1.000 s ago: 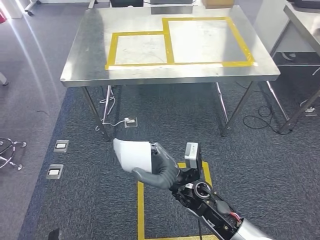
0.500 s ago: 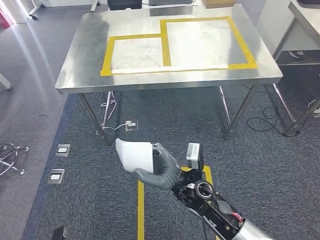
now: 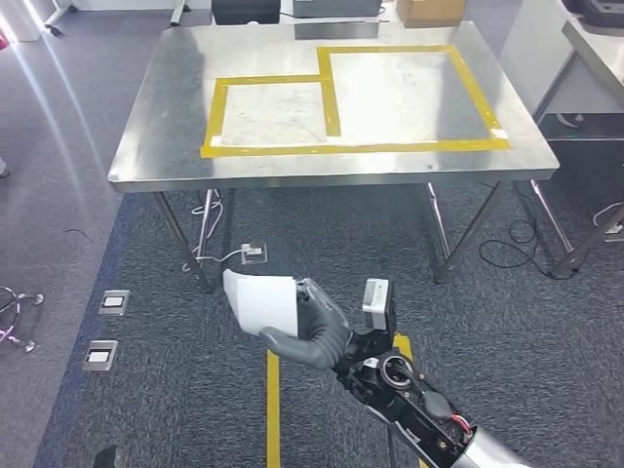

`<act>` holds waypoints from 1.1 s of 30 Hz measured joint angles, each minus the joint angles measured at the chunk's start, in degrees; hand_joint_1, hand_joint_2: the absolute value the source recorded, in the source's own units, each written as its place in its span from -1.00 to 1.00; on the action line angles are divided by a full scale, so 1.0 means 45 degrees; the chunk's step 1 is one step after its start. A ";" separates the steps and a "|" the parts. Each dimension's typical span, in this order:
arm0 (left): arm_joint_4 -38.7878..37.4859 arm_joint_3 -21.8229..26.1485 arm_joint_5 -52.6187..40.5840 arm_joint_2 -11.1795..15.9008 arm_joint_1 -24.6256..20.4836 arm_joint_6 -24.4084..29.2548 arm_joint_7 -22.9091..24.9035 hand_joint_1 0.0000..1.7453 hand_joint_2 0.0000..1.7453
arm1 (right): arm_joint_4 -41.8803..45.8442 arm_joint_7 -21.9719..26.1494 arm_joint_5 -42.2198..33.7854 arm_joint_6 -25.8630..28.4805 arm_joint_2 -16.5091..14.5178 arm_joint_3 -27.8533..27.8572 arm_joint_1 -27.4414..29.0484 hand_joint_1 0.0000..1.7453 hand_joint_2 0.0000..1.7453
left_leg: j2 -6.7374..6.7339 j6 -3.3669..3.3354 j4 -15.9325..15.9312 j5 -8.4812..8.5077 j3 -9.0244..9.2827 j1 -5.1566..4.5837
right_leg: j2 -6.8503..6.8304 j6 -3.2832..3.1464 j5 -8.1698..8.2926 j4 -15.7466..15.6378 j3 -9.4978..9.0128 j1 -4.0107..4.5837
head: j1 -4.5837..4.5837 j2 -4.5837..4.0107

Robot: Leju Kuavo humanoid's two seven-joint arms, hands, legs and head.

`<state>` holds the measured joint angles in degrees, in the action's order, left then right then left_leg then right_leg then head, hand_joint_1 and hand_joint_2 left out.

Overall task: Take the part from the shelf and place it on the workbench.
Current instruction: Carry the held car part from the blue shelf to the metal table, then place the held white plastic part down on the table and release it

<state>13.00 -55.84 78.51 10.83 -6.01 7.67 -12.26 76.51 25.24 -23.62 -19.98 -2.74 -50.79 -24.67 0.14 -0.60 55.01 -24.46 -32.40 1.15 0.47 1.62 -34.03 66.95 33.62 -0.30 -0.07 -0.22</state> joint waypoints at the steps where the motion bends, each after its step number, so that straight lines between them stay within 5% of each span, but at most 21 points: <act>1: 0.0000 0.0000 -0.0033 0.0002 0.0002 -0.0012 -0.0008 -1.00 1.00 | 0.0002 -0.0002 0.0017 0.0036 0.0006 0.0006 0.0042 1.00 1.00 | 0.0004 -0.0019 0.0001 -0.0078 0.0085 -0.0014 | -0.0003 0.0011 -0.0191 0.0793 0.0505 -0.0013 | 0.0068 0.0000; 3: 0.0000 0.0000 -0.0080 0.0002 0.0013 -0.0029 -0.0015 -1.00 1.00 | 0.0004 -0.0007 0.0041 0.0069 0.0016 0.0016 0.0116 1.00 1.00 | 0.0032 -0.0011 0.0003 -0.0265 0.0322 -0.0034 | -0.0007 -0.0018 0.0236 0.1058 0.0950 -0.0024 | 0.0171 0.0000; 6: 0.0000 0.0000 -0.0093 -0.0013 0.0014 -0.0041 -0.0015 -1.00 1.00 | 0.0015 -0.0005 0.0051 0.0075 0.0023 0.0050 0.0139 1.00 1.00 | 0.0071 0.0087 -0.0003 -0.0593 0.0754 -0.0059 | -0.0004 -0.0203 0.1962 -0.1328 0.0220 0.0035 | 0.0324 -0.0001; 8: 0.0000 0.0000 -0.0099 -0.0023 -0.0008 -0.0047 -0.0015 -1.00 1.00 | 0.0032 -0.0010 0.0053 0.0090 0.0035 0.0076 0.0145 1.00 1.00 | 0.0080 0.0207 -0.0005 -0.0710 0.0827 -0.0074 | 0.0005 -0.0339 0.2220 -0.2269 -0.0193 0.0115 | 0.0387 -0.0001; 11: 0.0000 0.0000 -0.0103 -0.0016 -0.0019 -0.0059 -0.0015 -1.00 1.00 | 0.0106 -0.0017 0.0057 0.0097 0.0042 0.0132 0.0189 1.00 1.00 | 0.0049 0.0404 -0.0023 -0.0801 0.0860 -0.0045 | 0.0059 -0.0476 0.2093 -0.2536 -0.0396 0.0124 | 0.0374 0.0000; 13: 0.0000 0.0000 -0.0103 -0.0011 -0.0041 -0.0066 -0.0015 -1.00 1.00 | 0.0154 -0.0015 0.0059 0.0086 0.0041 0.0174 0.0187 1.00 1.00 | 0.0035 0.0532 0.0683 -0.1136 0.0555 -0.0034 | 0.0041 -0.0582 0.2070 -0.2732 -0.0600 0.0053 | 0.0236 0.0000; 16: 0.0000 0.0000 -0.0102 -0.0012 -0.0038 -0.0064 -0.0015 -1.00 1.00 | 0.0175 -0.0034 0.0069 0.0081 0.0041 0.0185 0.0215 1.00 1.00 | 0.0030 0.0654 0.3200 -0.1851 -0.1045 -0.0016 | -0.0008 -0.0715 0.1937 -0.2811 -0.0794 0.0044 | -0.0005 0.0000; 18: 0.0000 0.0000 -0.0093 -0.0010 0.0010 -0.0062 -0.0015 -1.00 1.00 | 0.0180 -0.0061 0.0084 0.0084 0.0041 0.0183 0.0254 1.00 1.00 | 0.0028 0.0679 0.3539 -0.1420 -0.1624 -0.0011 | 0.0018 -0.0732 0.1792 -0.2809 -0.0955 0.0049 | -0.0114 0.0000; 20: 0.0000 0.0000 -0.0080 0.0005 0.0025 -0.0061 -0.0015 -1.00 1.00 | 0.0187 -0.0079 0.0103 0.0076 0.0041 0.0183 0.0262 1.00 1.00 | 0.0022 0.0639 0.2044 -0.0190 -0.1276 -0.0011 | 0.0046 -0.0686 0.1605 -0.2809 -0.1186 0.0051 | -0.0244 0.0000; 22: 0.0000 0.0000 -0.0073 0.0019 0.0007 -0.0058 -0.0013 -1.00 1.00 | 0.0202 -0.0085 0.0113 0.0067 0.0041 0.0183 0.0249 1.00 1.00 | 0.0016 0.0533 0.0517 0.0464 -0.0691 -0.0065 | 0.0062 -0.0572 0.1392 -0.2795 -0.1280 0.0104 | -0.0341 0.0000; 27: 0.0000 0.0000 0.0002 -0.0005 -0.0002 -0.0032 0.0016 -1.00 1.00 | 0.0222 -0.0084 0.0140 -0.0011 0.0041 0.0183 0.0185 1.00 1.00 | 0.0024 0.0171 -0.0071 0.0180 -0.0238 -0.0051 | 0.0035 -0.0240 0.0960 -0.2541 -0.1329 0.0131 | -0.0218 0.0000; 29: 0.0000 0.0004 0.0061 -0.0013 0.0003 0.0006 0.0027 -1.00 1.00 | 0.0216 -0.0075 0.0147 -0.0057 0.0041 0.0183 0.0159 1.00 1.00 | 0.0004 0.0038 -0.0121 0.0064 -0.0034 -0.0015 | 0.0012 -0.0112 0.0370 -0.1166 -0.0700 0.0079 | -0.0086 0.0000; 31: 0.0000 0.0012 0.0106 -0.0009 0.0004 0.0033 0.0026 -1.00 1.00 | 0.0198 -0.0075 0.0148 -0.0069 0.0041 0.0181 0.0170 1.00 1.00 | 0.0001 -0.0026 -0.0119 -0.0097 0.0144 -0.0018 | 0.0004 -0.0045 -0.0206 0.0706 0.0423 0.0029 | 0.0046 0.0000; 33: 0.0000 0.0019 0.0136 -0.0004 0.0017 0.0046 0.0027 -1.00 1.00 | 0.0183 -0.0076 0.0148 -0.0077 0.0041 0.0178 0.0199 1.00 1.00 | 0.0031 -0.0004 -0.0116 -0.0291 0.0391 -0.0010 | -0.0001 -0.0024 0.0107 0.1220 0.1013 -0.0017 | 0.0150 0.0000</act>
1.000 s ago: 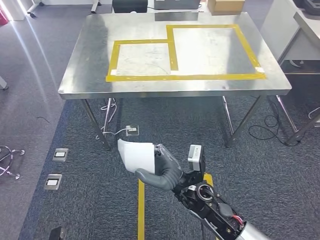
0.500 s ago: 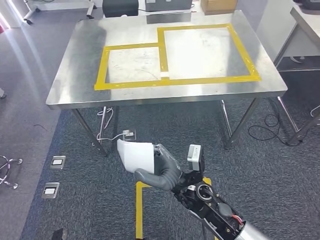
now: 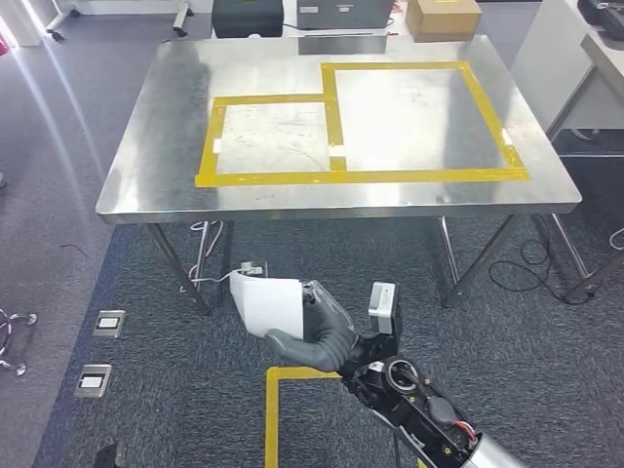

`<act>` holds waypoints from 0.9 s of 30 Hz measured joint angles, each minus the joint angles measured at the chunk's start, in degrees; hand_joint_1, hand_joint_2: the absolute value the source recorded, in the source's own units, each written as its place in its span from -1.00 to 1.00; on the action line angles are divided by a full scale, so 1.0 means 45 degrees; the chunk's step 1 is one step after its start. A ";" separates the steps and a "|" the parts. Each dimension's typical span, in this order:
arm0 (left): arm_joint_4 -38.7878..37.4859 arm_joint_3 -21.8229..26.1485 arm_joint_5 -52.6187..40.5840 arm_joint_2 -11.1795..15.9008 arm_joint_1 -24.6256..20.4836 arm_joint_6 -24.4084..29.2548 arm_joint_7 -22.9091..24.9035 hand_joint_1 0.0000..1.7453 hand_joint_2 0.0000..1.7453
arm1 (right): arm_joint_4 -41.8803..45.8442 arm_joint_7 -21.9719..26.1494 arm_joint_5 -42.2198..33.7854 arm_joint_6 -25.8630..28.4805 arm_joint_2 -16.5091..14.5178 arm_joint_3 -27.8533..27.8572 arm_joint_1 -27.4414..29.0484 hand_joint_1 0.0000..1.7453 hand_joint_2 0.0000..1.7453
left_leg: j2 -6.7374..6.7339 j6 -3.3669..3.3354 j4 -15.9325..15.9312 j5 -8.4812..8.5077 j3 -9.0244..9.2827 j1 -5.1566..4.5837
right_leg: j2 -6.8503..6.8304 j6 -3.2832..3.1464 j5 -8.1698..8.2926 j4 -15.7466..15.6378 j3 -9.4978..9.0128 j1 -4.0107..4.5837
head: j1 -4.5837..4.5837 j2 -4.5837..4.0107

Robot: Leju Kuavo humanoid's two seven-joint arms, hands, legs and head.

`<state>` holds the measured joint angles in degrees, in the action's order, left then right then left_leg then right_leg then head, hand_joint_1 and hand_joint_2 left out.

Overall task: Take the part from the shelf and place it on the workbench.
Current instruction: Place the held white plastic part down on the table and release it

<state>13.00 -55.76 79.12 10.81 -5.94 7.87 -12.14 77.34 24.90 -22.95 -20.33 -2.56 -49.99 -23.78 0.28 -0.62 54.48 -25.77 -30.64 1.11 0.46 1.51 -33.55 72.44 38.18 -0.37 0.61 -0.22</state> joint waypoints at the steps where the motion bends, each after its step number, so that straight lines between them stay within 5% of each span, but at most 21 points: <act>1: 0.0000 0.0002 0.0004 -0.0001 0.0007 0.0003 0.0000 -1.00 1.00 | -0.0001 0.0001 0.0000 -0.0004 0.0000 0.0000 0.0003 1.00 1.00 | 0.0020 0.0028 0.0000 -0.0114 0.0168 0.0007 | -0.0006 -0.0011 0.0570 -0.0541 -0.0082 -0.0021 | 0.0058 0.0000; 3: 0.0000 0.0005 0.0005 -0.0009 0.0013 0.0004 0.0000 -1.00 1.00 | -0.0006 0.0005 0.0000 -0.0013 0.0001 0.0000 -0.0009 1.00 1.00 | 0.0051 0.0137 0.0001 -0.0358 0.0456 -0.0001 | -0.0011 -0.0081 0.1798 -0.2298 -0.0625 -0.0018 | 0.0177 -0.0001; 4: 0.0000 0.0006 0.0005 -0.0012 0.0004 0.0004 0.0000 -1.00 1.00 | -0.0010 0.0004 0.0000 -0.0017 0.0002 -0.0001 -0.0017 1.00 1.00 | 0.0065 0.0206 0.0010 -0.0446 0.0515 -0.0017 | -0.0010 -0.0137 0.2101 -0.3006 -0.0890 0.0004 | 0.0231 -0.0001; 9: -0.0001 0.0015 0.0005 -0.0002 -0.0025 0.0007 -0.0001 -1.00 1.00 | 0.0004 0.0013 0.0000 -0.0039 -0.0005 0.0000 -0.0042 1.00 1.00 | 0.0021 0.0549 0.0193 -0.0684 0.0435 -0.0006 | 0.0066 -0.0467 0.1969 -0.3761 -0.1284 0.0023 | 0.0151 0.0000; 11: 0.0000 0.0015 0.0000 0.0001 -0.0058 0.0005 -0.0002 -1.00 1.00 | 0.0011 0.0021 0.0000 -0.0049 -0.0010 -0.0005 -0.0090 1.00 1.00 | 0.0007 0.0632 0.1459 -0.1177 -0.0223 -0.0002 | 0.0031 -0.0592 0.1903 -0.3892 -0.1476 -0.0015 | -0.0031 0.0000; 14: -0.0001 0.0015 0.0001 0.0004 -0.0023 0.0007 -0.0002 -1.00 1.00 | -0.0007 0.0018 0.0000 -0.0053 -0.0010 -0.0018 -0.0098 1.00 1.00 | 0.0008 0.0675 0.3774 -0.1615 -0.1865 -0.0006 | 0.0013 -0.0718 0.1711 -0.3920 -0.1684 0.0020 | -0.0259 0.0000; 16: -0.0004 0.0015 0.0001 0.0007 0.0017 0.0009 -0.0002 -1.00 1.00 | -0.0015 0.0018 -0.0004 -0.0053 -0.0010 -0.0023 -0.0087 1.00 1.00 | 0.0007 0.0632 0.3216 -0.0722 -0.1997 -0.0011 | 0.0047 -0.0723 0.1532 -0.3920 -0.1928 0.0039 | -0.0368 0.0000; 18: -0.0009 0.0016 0.0000 0.0031 0.0015 0.0010 -0.0001 -1.00 1.00 | -0.0016 0.0021 -0.0019 -0.0052 -0.0010 -0.0024 -0.0101 1.00 1.00 | 0.0005 0.0511 0.1452 0.0432 -0.1421 -0.0061 | 0.0071 -0.0665 0.1324 -0.3923 -0.2152 0.0077 | -0.0486 0.0000; 19: -0.0011 0.0017 0.0000 0.0047 0.0000 0.0011 -0.0001 -1.00 1.00 | -0.0013 0.0022 -0.0032 -0.0051 -0.0011 -0.0024 -0.0114 1.00 1.00 | -0.0001 0.0439 0.0735 0.0686 -0.1142 -0.0099 | 0.0080 -0.0612 0.1229 -0.3921 -0.2205 0.0100 | -0.0528 0.0000; 24: -0.0016 0.0019 0.0000 0.0056 -0.0019 0.0015 -0.0002 -1.00 1.00 | 0.0013 0.0026 -0.0049 -0.0067 -0.0023 -0.0022 -0.0155 1.00 1.00 | -0.0031 0.0139 0.0005 0.0496 -0.0686 -0.0080 | 0.0056 -0.0300 0.0862 -0.3788 -0.2273 0.0129 | -0.0458 0.0000; 27: -0.0019 0.0023 0.0000 0.0045 -0.0008 0.0022 -0.0002 -1.00 1.00 | 0.0012 0.0036 -0.0049 -0.0070 -0.0027 -0.0019 -0.0176 1.00 1.00 | -0.0054 -0.0047 -0.0077 0.0305 -0.0356 -0.0012 | 0.0015 -0.0118 -0.0029 -0.1530 -0.1166 0.0063 | -0.0244 0.0000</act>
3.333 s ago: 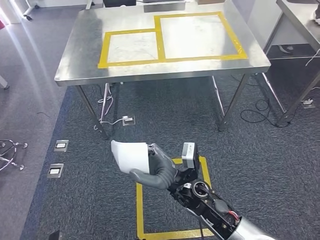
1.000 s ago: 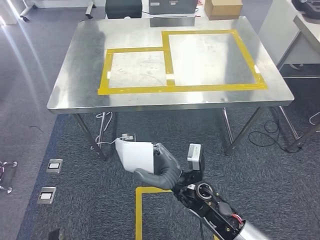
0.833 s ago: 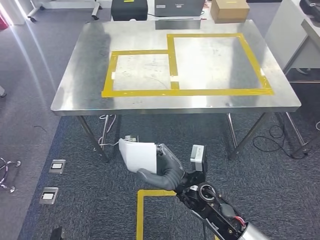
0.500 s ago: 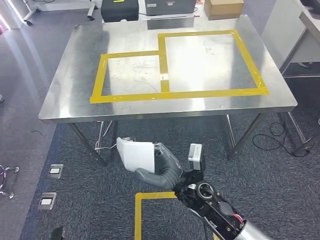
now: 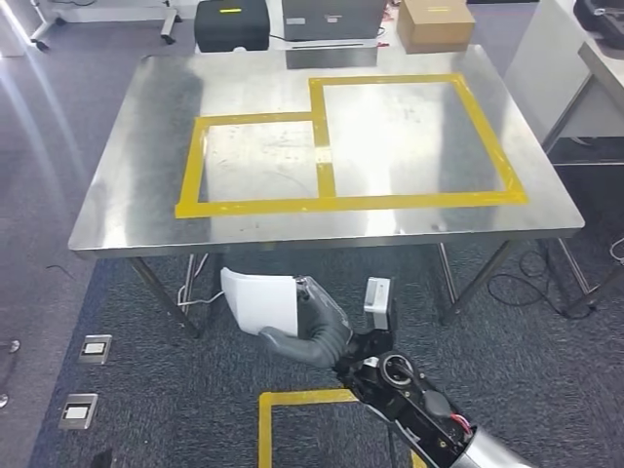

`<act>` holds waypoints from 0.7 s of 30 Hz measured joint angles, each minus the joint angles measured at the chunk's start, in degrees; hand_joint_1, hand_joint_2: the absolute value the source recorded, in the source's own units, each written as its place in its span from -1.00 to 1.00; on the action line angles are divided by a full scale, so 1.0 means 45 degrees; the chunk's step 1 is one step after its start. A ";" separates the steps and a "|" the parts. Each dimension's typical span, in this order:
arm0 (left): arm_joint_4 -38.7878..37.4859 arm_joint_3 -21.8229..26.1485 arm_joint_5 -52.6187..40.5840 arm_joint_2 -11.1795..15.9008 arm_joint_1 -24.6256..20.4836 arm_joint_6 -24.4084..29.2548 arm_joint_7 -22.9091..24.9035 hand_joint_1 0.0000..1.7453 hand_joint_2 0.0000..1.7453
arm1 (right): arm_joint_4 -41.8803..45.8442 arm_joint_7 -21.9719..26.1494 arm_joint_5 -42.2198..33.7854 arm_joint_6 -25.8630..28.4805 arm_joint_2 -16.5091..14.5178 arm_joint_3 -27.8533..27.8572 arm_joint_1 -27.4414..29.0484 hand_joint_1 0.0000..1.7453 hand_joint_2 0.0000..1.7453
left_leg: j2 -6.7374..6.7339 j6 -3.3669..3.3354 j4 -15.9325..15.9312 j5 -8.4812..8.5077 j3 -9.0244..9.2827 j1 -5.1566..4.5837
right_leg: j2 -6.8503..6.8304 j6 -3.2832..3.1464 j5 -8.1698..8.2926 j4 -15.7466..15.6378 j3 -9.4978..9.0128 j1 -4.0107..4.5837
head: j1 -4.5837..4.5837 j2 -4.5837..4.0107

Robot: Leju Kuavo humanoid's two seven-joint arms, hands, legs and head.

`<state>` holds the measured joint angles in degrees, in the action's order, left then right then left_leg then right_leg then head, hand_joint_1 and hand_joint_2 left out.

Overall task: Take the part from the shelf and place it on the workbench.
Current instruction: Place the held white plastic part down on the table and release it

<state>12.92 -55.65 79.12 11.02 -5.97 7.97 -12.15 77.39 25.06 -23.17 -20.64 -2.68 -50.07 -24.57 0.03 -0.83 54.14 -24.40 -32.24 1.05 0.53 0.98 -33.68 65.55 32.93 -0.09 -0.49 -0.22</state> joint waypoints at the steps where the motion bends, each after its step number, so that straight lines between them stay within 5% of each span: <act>1: 0.0000 0.0002 0.0000 0.0000 -0.0002 0.0001 0.0000 -1.00 1.00 | -0.0011 -0.0001 0.0000 0.0001 0.0001 -0.0001 0.0016 1.00 1.00 | 0.0004 -0.0019 0.0001 -0.0083 0.0095 0.0000 | -0.0003 0.0044 -0.0231 0.0916 0.0566 -0.0035 | 0.0068 0.0000; 3: 0.0000 0.0004 0.0000 -0.0001 0.0011 0.0001 0.0000 -1.00 1.00 | -0.0038 -0.0004 0.0000 0.0002 0.0002 -0.0004 0.0056 1.00 1.00 | 0.0028 0.0007 0.0004 -0.0278 0.0337 0.0009 | -0.0011 0.0101 0.0050 0.1507 0.1197 -0.0092 | 0.0181 0.0000; 6: -0.0001 0.0006 0.0000 -0.0027 0.0028 0.0004 0.0001 -1.00 1.00 | -0.0062 0.0013 -0.0001 0.0001 0.0002 -0.0005 0.0053 1.00 1.00 | 0.0069 0.0147 0.0010 -0.0629 0.0805 0.0022 | -0.0031 0.0072 0.1775 -0.0690 0.0610 -0.0112 | 0.0361 0.0000; 7: -0.0002 0.0006 0.0000 -0.0035 0.0015 0.0007 0.0001 -1.00 1.00 | -0.0072 0.0025 -0.0001 0.0000 0.0002 -0.0006 0.0042 1.00 1.00 | 0.0080 0.0221 0.0026 -0.0721 0.0880 0.0004 | -0.0033 0.0031 0.2060 -0.1403 0.0310 -0.0096 | 0.0413 0.0000; 12: -0.0005 0.0010 0.0005 -0.0039 -0.0022 0.0021 0.0005 -1.00 1.00 | -0.0094 0.0062 -0.0006 -0.0002 -0.0011 -0.0004 0.0033 1.00 1.00 | 0.0056 0.0581 0.0153 -0.0969 0.0855 0.0010 | 0.0042 -0.0291 0.1951 -0.2177 -0.0135 -0.0064 | 0.0352 0.0000; 14: -0.0005 0.0011 0.0004 -0.0039 -0.0052 0.0021 0.0004 -1.00 1.00 | -0.0090 0.0069 -0.0016 -0.0002 -0.0022 -0.0005 -0.0003 1.00 1.00 | 0.0049 0.0669 0.1322 -0.1456 0.0243 0.0018 | 0.0016 -0.0414 0.1891 -0.2291 -0.0297 -0.0109 | 0.0171 0.0000; 17: -0.0005 0.0011 0.0006 -0.0040 -0.0023 0.0021 0.0003 -1.00 1.00 | -0.0122 0.0057 -0.0024 -0.0002 -0.0022 -0.0012 -0.0004 1.00 1.00 | 0.0050 0.0711 0.3713 -0.1959 -0.1418 0.0011 | 0.0001 -0.0539 0.1723 -0.2311 -0.0451 -0.0071 | -0.0066 0.0000; 19: -0.0005 0.0011 0.0010 -0.0039 0.0023 0.0021 0.0004 -1.00 1.00 | -0.0132 0.0057 -0.0024 -0.0002 -0.0022 -0.0015 0.0012 1.00 1.00 | 0.0050 0.0661 0.3356 -0.1189 -0.1642 0.0003 | 0.0039 -0.0547 0.1568 -0.2311 -0.0655 -0.0054 | -0.0164 0.0000; 21: -0.0009 0.0011 0.0016 -0.0019 0.0030 0.0021 0.0004 -1.00 1.00 | -0.0131 0.0059 -0.0024 -0.0002 -0.0024 -0.0015 0.0009 1.00 1.00 | 0.0051 0.0530 0.1718 -0.0036 -0.1134 -0.0035 | 0.0061 -0.0501 0.1387 -0.2317 -0.0861 -0.0042 | -0.0271 0.0000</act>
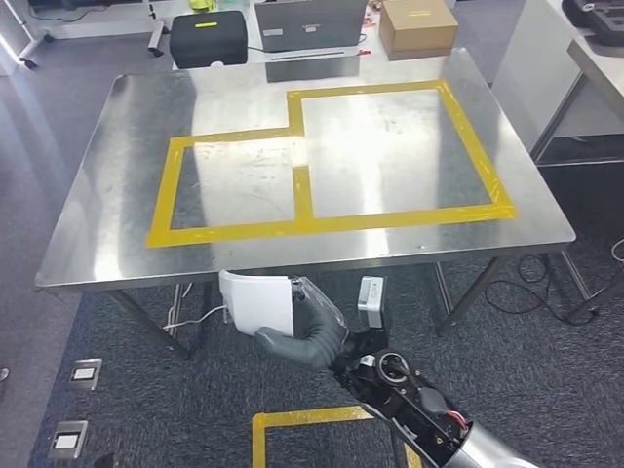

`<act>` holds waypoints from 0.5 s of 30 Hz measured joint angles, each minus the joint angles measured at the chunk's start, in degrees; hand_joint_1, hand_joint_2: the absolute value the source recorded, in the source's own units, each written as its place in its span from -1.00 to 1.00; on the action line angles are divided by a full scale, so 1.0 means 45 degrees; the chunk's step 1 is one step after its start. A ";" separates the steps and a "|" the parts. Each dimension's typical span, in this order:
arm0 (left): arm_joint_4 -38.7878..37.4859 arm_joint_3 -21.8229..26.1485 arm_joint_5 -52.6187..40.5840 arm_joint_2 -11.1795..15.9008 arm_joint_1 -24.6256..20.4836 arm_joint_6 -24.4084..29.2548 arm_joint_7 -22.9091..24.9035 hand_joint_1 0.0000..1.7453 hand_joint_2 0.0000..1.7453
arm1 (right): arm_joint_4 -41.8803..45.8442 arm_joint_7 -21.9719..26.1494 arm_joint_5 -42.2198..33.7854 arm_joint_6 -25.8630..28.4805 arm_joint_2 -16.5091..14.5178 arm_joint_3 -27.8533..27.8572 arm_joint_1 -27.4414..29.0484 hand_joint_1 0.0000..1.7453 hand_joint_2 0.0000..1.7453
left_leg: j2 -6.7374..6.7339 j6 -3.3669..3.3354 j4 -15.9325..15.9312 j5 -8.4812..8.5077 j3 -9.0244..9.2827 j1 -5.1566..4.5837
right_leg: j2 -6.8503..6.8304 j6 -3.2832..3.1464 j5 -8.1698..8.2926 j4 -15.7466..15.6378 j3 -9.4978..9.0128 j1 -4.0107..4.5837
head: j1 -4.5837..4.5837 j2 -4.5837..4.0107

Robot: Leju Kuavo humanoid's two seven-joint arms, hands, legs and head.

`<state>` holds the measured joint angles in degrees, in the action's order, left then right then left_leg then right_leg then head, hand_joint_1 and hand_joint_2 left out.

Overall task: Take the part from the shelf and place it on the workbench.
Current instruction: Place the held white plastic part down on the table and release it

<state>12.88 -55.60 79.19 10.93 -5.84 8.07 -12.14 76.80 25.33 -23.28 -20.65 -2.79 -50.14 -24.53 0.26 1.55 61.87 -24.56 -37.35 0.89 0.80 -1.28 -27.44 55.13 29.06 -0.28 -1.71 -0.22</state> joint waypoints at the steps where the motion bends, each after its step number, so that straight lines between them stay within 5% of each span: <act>1: -0.0004 0.0000 0.0004 0.0017 -0.0009 0.0000 0.0000 -1.00 1.00 | 0.0004 0.0000 -0.0001 0.0000 0.0000 0.0000 -0.0010 1.00 1.00 | 0.0003 -0.0068 -0.0768 0.0313 0.0278 -0.0041 | 0.0011 0.0050 -0.0089 0.0003 -0.0067 0.0018 | -0.0039 0.0000; 3: -0.0010 0.0000 0.0013 0.0041 -0.0034 0.0000 0.0000 -1.00 1.00 | 0.0009 -0.0001 -0.0006 0.0000 -0.0001 0.0000 -0.0028 1.00 1.00 | 0.0001 -0.0155 -0.1452 0.0373 0.0542 -0.0117 | 0.0021 0.0165 -0.0206 -0.0019 -0.0103 0.0045 | -0.0060 0.0000; 7: -0.0011 0.0000 0.0027 0.0040 -0.0036 0.0001 0.0001 -1.00 1.00 | 0.0022 -0.0002 -0.0010 0.0001 -0.0005 0.0004 -0.0041 1.00 1.00 | -0.0012 -0.0287 -0.1633 0.0244 0.0732 -0.0052 | -0.0012 0.0372 -0.0404 0.0065 -0.0148 0.0050 | 0.0006 0.0000; 9: -0.0011 0.0004 0.0028 0.0034 -0.0025 0.0004 0.0001 -1.00 1.00 | 0.0029 0.0005 -0.0010 0.0001 -0.0007 0.0006 -0.0058 1.00 1.00 | -0.0025 -0.0419 -0.1734 0.0137 0.0976 0.0029 | -0.0051 0.0508 -0.0911 0.1193 0.0350 0.0034 | 0.0148 0.0000; 12: -0.0011 0.0010 0.0029 0.0034 -0.0025 0.0003 0.0001 -1.00 1.00 | 0.0006 0.0000 -0.0010 0.0000 -0.0004 0.0001 -0.0010 1.00 1.00 | -0.0018 -0.0495 -0.1737 -0.0103 0.1260 0.0019 | -0.0067 0.0624 -0.1580 0.3697 0.1815 -0.0016 | 0.0364 0.0000; 13: -0.0011 0.0010 0.0030 0.0033 -0.0017 0.0001 0.0001 -1.00 1.00 | -0.0001 -0.0004 -0.0010 0.0000 -0.0002 0.0000 0.0012 1.00 1.00 | -0.0009 -0.0484 -0.1735 -0.0195 0.1379 0.0020 | -0.0070 0.0637 -0.1377 0.3847 0.2045 -0.0034 | 0.0423 0.0000; 15: -0.0011 0.0010 0.0033 0.0018 0.0002 0.0000 0.0001 -1.00 1.00 | -0.0004 -0.0005 -0.0010 0.0000 -0.0002 0.0000 0.0026 1.00 1.00 | 0.0013 -0.0428 -0.1733 -0.0408 0.1685 0.0030 | -0.0083 0.0607 -0.0253 0.2636 0.1775 -0.0057 | 0.0540 0.0000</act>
<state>12.83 -55.56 79.34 11.01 -5.83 8.07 -12.13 76.78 25.31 -23.32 -20.65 -2.80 -50.14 -24.41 0.32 -0.37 54.07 -26.40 -29.77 1.03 0.43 1.45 -28.58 66.99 37.05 -0.54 0.72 -0.22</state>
